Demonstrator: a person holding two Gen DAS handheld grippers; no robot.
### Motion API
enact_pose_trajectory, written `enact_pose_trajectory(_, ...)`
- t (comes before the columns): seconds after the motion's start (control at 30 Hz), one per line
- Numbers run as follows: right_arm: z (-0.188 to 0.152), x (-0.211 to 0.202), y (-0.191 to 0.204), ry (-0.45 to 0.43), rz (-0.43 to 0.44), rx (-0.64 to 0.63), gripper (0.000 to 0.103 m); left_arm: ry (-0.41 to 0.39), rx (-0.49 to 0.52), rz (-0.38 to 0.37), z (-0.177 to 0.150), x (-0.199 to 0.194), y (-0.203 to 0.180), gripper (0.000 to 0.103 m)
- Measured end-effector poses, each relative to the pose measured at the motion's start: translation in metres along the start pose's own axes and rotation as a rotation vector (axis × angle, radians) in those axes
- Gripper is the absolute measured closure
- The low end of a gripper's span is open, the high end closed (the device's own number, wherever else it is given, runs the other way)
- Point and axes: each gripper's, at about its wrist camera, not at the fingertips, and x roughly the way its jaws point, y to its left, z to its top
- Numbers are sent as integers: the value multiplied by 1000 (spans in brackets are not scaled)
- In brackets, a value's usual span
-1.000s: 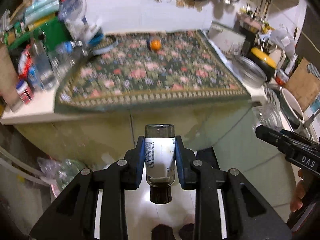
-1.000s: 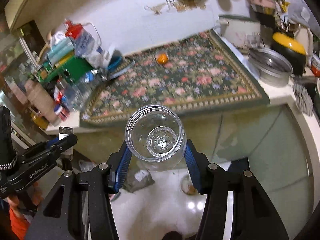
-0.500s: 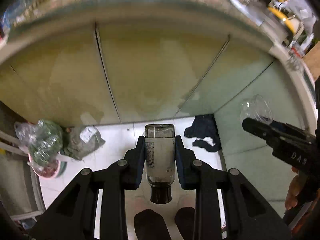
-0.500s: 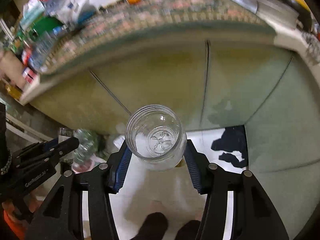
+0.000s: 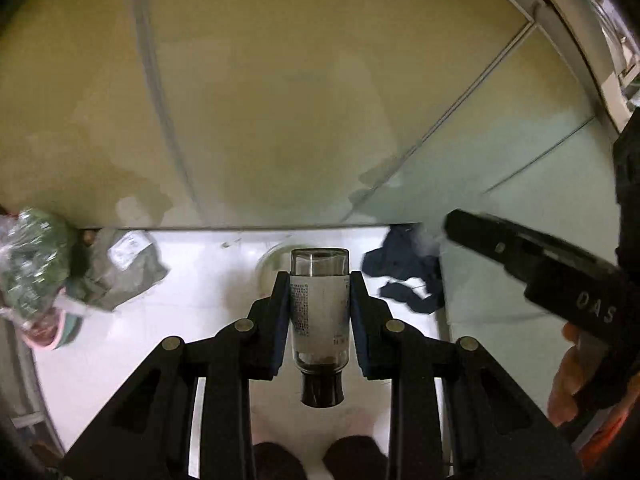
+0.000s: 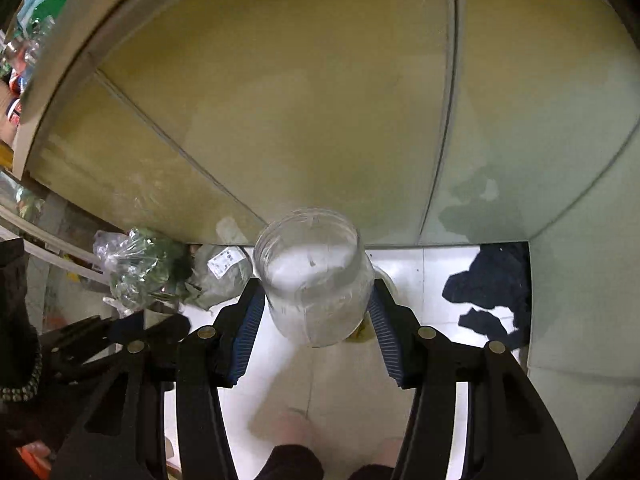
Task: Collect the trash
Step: 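Carry bottle and glass jar down over the floor bin and open both tools, then raise both tools back toward the counter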
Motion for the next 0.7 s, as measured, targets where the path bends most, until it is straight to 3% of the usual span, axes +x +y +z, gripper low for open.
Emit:
enact_pose_trajectory(0.13,10,4,-7,-8,29,4,50,4,-6,25,9,20,-1,51)
enact_pose_trajectory(0.4,6,-3,-9,20,-14,-13,50,56,-21,79,6,19,2,51)
enact_pose_trajectory(0.53,12,-17,-10,30,-30,-11,50,44,-6,95,11,-17,-8,51)
enact_pose_trajectory(0.7,23,-63,1,14,-42,0,50,6,19,95,26,-78,-21,51)
